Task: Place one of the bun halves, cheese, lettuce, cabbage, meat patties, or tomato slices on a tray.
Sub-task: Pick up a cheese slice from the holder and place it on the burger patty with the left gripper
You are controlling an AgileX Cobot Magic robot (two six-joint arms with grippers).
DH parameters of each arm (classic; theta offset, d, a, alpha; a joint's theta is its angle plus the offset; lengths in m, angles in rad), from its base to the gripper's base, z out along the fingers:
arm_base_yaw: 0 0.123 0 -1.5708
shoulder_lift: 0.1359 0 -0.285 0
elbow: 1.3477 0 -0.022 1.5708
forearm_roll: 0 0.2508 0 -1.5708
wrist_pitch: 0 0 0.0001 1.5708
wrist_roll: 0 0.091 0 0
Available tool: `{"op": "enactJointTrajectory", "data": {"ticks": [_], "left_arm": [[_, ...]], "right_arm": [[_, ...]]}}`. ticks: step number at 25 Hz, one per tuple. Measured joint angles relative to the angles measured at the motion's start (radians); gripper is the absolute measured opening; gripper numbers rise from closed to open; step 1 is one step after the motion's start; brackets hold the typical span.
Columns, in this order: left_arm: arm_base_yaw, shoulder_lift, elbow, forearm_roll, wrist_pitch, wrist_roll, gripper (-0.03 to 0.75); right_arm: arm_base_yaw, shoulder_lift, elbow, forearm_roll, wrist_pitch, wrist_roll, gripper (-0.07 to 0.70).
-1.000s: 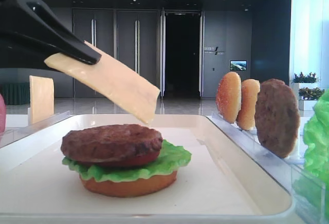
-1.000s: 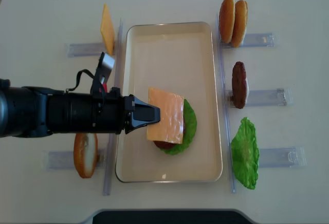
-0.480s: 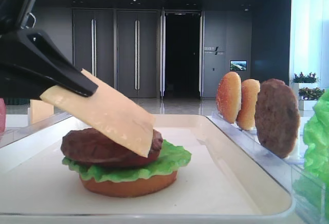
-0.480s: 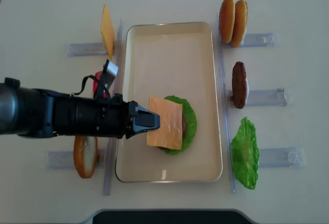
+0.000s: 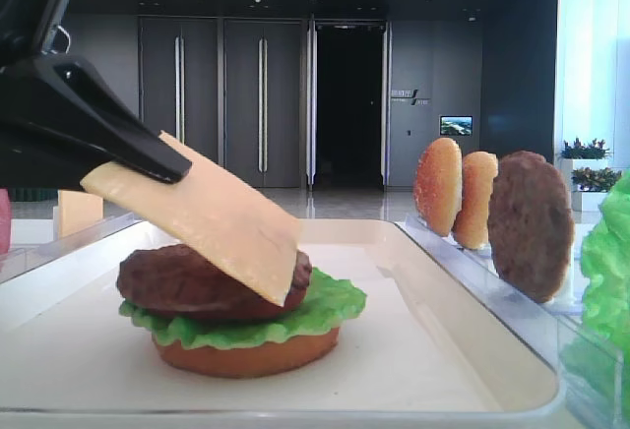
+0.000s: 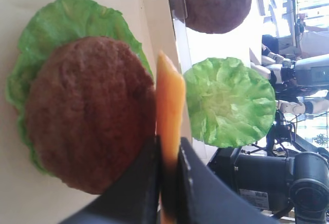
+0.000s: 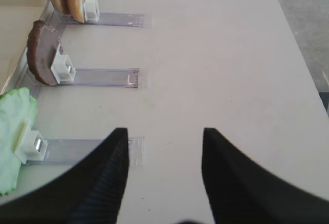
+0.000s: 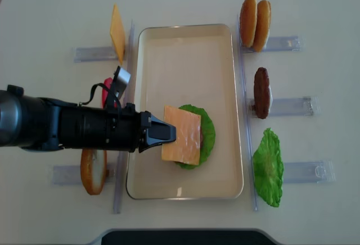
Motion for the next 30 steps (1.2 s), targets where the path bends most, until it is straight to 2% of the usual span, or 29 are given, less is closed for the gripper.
{"op": "enactJointTrajectory", "data": {"ticks": [3,6,11,14,19,23,30], "left_arm": [[0.0,0.0,0.0,0.0,0.001,-0.007,0.101],[0.0,0.0,0.0,0.0,0.001,-0.019,0.193],[0.009,0.0,0.0,0.0,0.002,-0.039,0.396],[0.048,0.0,0.0,0.014,0.014,-0.067,0.482],[0.12,0.0,0.0,0.08,0.064,-0.099,0.512],[0.125,0.0,0.0,0.107,0.091,-0.111,0.515],[0.125,0.0,-0.011,0.121,0.094,-0.134,0.516]], "right_arm": [[0.0,0.0,0.0,0.0,0.0,0.0,0.348],[0.0,0.0,0.0,0.0,0.0,0.0,0.348],[0.0,0.0,0.0,0.0,0.0,0.0,0.348],[0.0,0.0,0.0,0.0,0.0,0.0,0.348],[0.0,0.0,0.0,0.0,0.0,0.0,0.348],[0.0,0.0,0.0,0.0,0.0,0.0,0.348],[0.0,0.0,0.0,0.0,0.0,0.0,0.348]]}}
